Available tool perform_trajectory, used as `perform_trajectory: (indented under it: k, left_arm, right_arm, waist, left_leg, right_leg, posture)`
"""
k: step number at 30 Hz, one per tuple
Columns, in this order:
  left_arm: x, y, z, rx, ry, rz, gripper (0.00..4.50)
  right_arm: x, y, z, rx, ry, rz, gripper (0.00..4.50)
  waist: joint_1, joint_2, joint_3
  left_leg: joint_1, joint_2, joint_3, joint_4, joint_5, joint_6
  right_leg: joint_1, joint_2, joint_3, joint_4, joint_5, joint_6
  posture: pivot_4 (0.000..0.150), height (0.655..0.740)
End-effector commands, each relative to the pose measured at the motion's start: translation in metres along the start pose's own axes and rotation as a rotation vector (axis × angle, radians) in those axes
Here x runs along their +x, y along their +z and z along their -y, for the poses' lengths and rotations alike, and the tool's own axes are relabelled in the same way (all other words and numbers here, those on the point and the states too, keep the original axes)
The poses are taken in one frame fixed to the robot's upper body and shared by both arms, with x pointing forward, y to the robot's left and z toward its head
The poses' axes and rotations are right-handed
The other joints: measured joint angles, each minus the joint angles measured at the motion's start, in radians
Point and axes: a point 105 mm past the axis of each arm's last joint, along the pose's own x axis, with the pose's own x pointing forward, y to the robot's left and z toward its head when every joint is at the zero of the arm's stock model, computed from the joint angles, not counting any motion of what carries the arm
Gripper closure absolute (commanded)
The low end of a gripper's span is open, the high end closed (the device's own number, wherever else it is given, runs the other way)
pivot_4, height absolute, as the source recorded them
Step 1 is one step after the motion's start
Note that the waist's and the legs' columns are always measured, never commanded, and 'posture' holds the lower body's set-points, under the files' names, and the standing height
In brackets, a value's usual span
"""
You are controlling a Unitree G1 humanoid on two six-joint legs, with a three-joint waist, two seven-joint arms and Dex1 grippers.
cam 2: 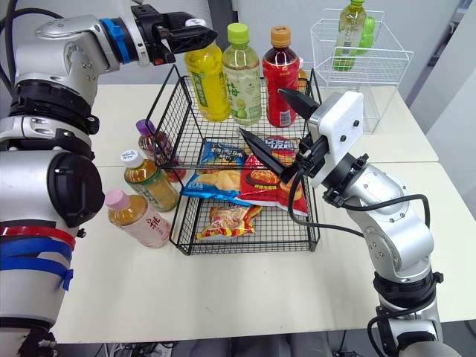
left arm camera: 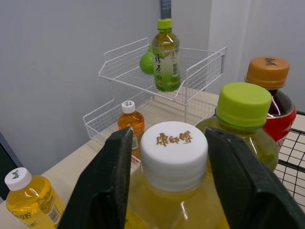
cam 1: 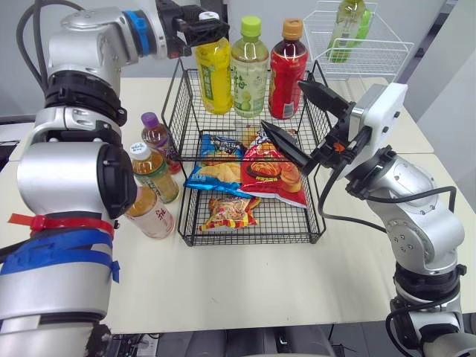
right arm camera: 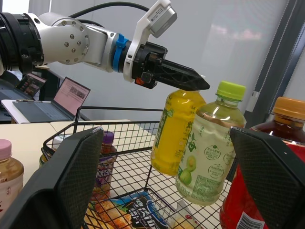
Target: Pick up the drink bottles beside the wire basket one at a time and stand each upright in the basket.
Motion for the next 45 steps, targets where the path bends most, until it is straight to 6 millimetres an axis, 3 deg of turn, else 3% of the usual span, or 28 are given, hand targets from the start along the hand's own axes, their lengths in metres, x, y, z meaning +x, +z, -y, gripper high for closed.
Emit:
perform_trajectory:
  k: [1,3,10,17,22,28,32,37,42,45]
  left_arm:
    - [-0.009,0.017,-0.002,0.046,0.0,0.045,0.57]
    - [-0.012,0.017,-0.004,0.047,0.004,0.043,0.02]
    - [-0.038,0.024,-0.012,0.05,0.009,0.059,0.02]
    - [-0.082,0.029,-0.024,0.054,0.084,0.095,0.02]
    - [-0.15,0.025,-0.043,0.079,0.294,0.114,0.02]
    - [-0.221,-0.001,-0.039,0.064,0.483,0.075,0.02]
    - [-0.28,-0.038,-0.02,0.023,0.618,-0.009,0.02]
    - [-0.327,-0.087,0.017,-0.047,0.707,-0.134,0.02]
    - [-0.342,-0.116,0.072,-0.128,0.672,-0.192,0.02]
    - [-0.347,-0.121,0.095,-0.164,0.676,-0.199,0.02]
  right_arm:
    - [-0.001,0.013,0.0,-0.03,0.011,0.042,0.0]
    - [-0.001,0.013,0.0,-0.03,0.015,0.042,0.0]
    - [0.001,0.011,0.0,-0.022,0.039,0.039,0.0]
    - [0.005,0.008,-0.003,0.0,0.106,0.037,0.0]
    - [0.013,0.006,-0.011,0.046,0.23,0.051,0.0]
    - [0.014,0.004,-0.024,0.092,0.413,0.05,0.0]
    - [0.013,0.003,-0.031,0.122,0.55,0.042,0.0]
    - [0.01,0.001,-0.039,0.166,0.687,0.032,0.0]
    - [0.005,0.002,-0.047,0.206,0.804,0.017,0.0]
    - [0.003,0.001,-0.05,0.217,0.842,0.006,0.0]
  waist:
    - [0.0,0.0,0.0]
    - [-0.001,0.0,0.0]
    - [-0.002,0.0,0.0]
    - [-0.005,0.0,0.0]
    - [-0.024,0.0,0.0]
    - [-0.026,0.0,0.0]
    - [-0.029,0.0,-0.001]
    - [-0.017,0.0,-0.001]
    - [0.004,-0.001,-0.002]
    - [0.018,-0.001,-0.002]
  left_leg:
    - [0.0,0.0,0.0,0.0,0.0,0.0]
    - [0.0,0.0,0.0,0.0,0.0,0.0]
    - [0.001,0.0,0.0,0.0,0.0,0.0]
    - [0.001,0.001,0.0,0.0,0.0,0.0]
    - [0.002,0.001,0.001,0.0,0.0,0.0]
    - [0.003,0.002,0.0,0.0,0.0,0.0]
    - [0.007,0.003,0.005,-0.002,0.0,0.0]
    - [0.008,0.004,0.004,-0.001,0.0,0.0]
    - [0.011,0.005,0.007,-0.001,0.0,0.0]
    - [0.015,0.01,0.01,-0.001,0.0,0.0]
  right_leg:
    - [0.0,0.0,0.0,0.0,0.0,0.0]
    - [0.0,0.0,0.0,0.0,0.0,0.0]
    - [0.0,0.0,0.0,0.001,0.0,0.0]
    - [0.0,0.0,0.0,0.001,0.0,0.0]
    - [0.001,0.0,0.001,0.001,0.0,0.0]
    - [0.001,0.0,0.001,0.001,0.0,0.0]
    - [0.002,-0.001,0.004,0.001,0.0,-0.001]
    - [0.005,-0.001,0.003,0.0,0.001,-0.001]
    - [0.006,-0.003,0.003,-0.001,0.001,-0.002]
    - [0.01,-0.004,0.004,-0.002,0.001,-0.002]
  posture:
    - [0.15,0.74]
    - [0.15,0.74]
    - [0.15,0.74]
    - [0.15,0.74]
    - [0.15,0.74]
    - [0.15,0.74]
    - [0.15,0.74]
    - [0.15,0.74]
    - [0.15,0.74]
    - [0.15,0.74]
